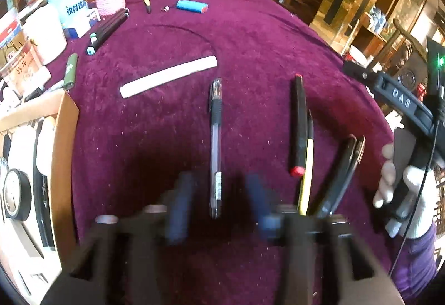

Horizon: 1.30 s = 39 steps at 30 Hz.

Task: Organize rigid objects
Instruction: 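Grasp the black gel pen with the left tool while the right tool grasps a red-capped black marker, then carry the gel pen toward the tray with the left tool while the right tool lifts the marker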

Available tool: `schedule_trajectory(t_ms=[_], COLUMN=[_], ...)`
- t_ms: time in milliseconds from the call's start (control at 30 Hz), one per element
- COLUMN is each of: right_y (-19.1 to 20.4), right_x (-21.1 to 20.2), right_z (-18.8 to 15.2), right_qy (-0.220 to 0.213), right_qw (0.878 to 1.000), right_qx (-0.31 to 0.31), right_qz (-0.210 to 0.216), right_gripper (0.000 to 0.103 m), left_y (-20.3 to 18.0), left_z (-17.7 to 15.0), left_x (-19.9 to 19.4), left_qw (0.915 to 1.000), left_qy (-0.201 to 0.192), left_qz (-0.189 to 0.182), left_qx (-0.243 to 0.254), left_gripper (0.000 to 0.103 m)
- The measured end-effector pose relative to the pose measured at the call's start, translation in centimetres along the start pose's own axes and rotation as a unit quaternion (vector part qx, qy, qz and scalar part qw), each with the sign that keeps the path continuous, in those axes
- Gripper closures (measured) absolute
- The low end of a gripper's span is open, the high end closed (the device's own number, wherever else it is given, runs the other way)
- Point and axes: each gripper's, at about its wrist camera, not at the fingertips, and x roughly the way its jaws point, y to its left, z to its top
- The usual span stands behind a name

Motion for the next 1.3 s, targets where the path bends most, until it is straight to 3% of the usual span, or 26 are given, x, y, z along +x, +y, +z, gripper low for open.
schedule_trajectory(t_ms=[233, 300, 367, 500, 967, 1300], right_y=[-0.2, 0.0, -0.1, -0.1, -0.5, 0.4], right_x=[0.2, 0.3, 0.3, 0.4, 1.1, 0.4], right_z=[0.0, 0.0, 0.0, 0.0, -0.4, -0.4], right_qy=[0.003, 0.005, 0.005, 0.008, 0.027, 0.007], right_qw=[1.0, 1.0, 1.0, 1.0, 1.0, 0.999], right_qx=[0.004, 0.003, 0.002, 0.003, 0.014, -0.02], right_qz=[-0.004, -0.003, -0.004, -0.003, -0.002, -0.031], right_gripper=[0.001, 0.001, 0.001, 0.001, 0.001, 0.001], left_y=[-1.2, -1.6, -2.2, -2.1, 0.4, 0.7], left_z=[2.2, 2.3, 2.1, 1.5, -2.3, -4.4], left_x=[3.8, 3.7, 3.4, 2.5, -4.4, -5.2], left_qw=[0.9974, 0.9967, 0.9959, 0.9959, 0.9977, 0.9965], left_qy=[-0.01, -0.022, -0.025, -0.032, -0.067, -0.079], left_qz=[0.063, 0.063, 0.065, 0.057, -0.01, 0.008], left_qx=[0.033, 0.047, 0.057, 0.062, -0.009, -0.025], left_gripper=[0.048, 0.065, 0.094, 0.095, 0.095, 0.095])
